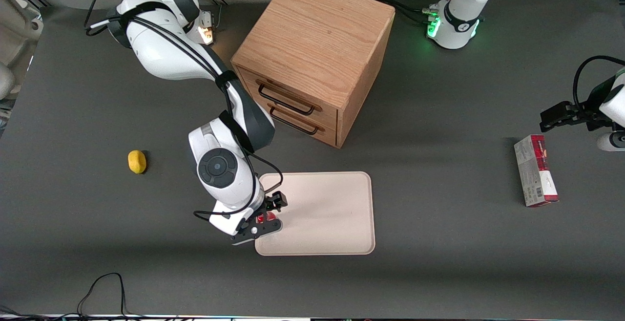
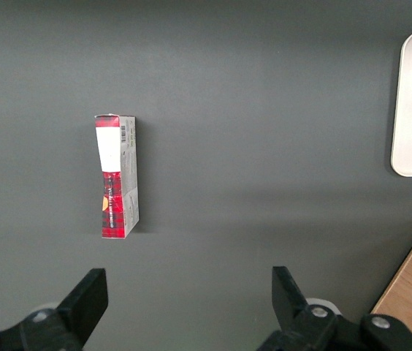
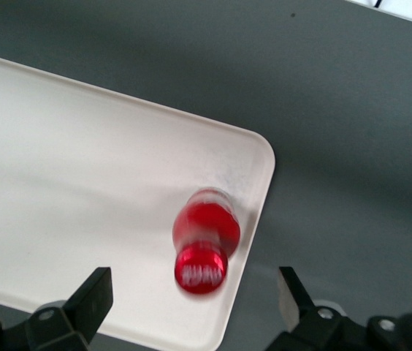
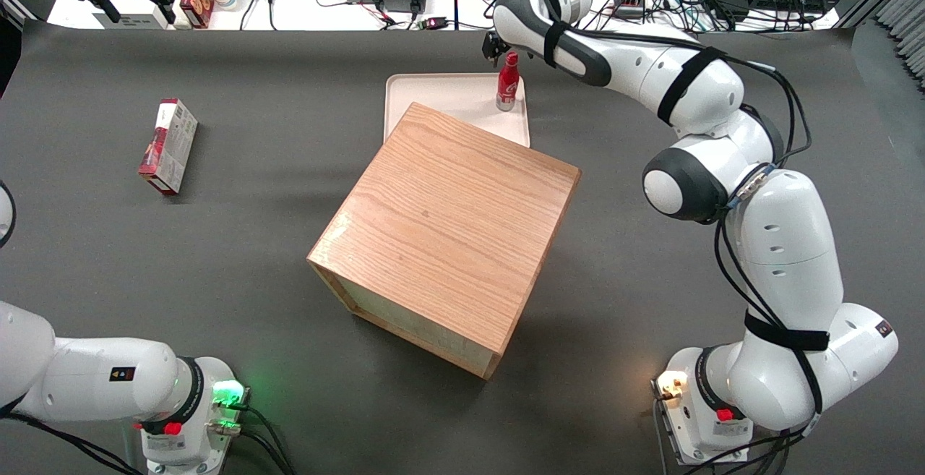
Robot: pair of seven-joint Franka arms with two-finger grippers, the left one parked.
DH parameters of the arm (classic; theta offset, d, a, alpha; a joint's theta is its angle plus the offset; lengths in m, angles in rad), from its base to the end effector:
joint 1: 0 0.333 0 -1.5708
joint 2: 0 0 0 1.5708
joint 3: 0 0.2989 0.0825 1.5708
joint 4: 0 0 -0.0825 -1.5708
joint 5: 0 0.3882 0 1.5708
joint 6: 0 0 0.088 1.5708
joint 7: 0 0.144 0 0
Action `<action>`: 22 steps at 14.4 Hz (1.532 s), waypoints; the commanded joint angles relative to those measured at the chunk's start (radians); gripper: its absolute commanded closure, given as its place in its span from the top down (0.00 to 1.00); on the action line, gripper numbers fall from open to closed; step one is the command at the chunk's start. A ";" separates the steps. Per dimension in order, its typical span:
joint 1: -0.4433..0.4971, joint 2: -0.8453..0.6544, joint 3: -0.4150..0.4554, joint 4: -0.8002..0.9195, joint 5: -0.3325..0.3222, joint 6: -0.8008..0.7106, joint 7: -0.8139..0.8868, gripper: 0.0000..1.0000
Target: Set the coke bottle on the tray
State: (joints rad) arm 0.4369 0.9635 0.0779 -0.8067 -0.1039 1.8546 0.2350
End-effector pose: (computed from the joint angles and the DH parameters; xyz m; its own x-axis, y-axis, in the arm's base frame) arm 0.7043 0.3566 0.3047 0.9599 0.2649 0.0924 0.2645 -0.9643 0.0169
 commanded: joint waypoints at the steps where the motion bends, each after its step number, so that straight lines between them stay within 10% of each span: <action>1: 0.003 -0.104 0.011 0.000 -0.016 -0.134 0.047 1.00; 7: -0.009 -0.374 -0.018 -0.131 -0.013 -0.425 0.034 1.00; 22: -0.406 -0.901 -0.058 -0.738 0.101 -0.229 -0.235 1.00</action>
State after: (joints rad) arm 0.0540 0.1222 0.0208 -1.4667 -0.0214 1.5883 0.0285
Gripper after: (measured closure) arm 0.000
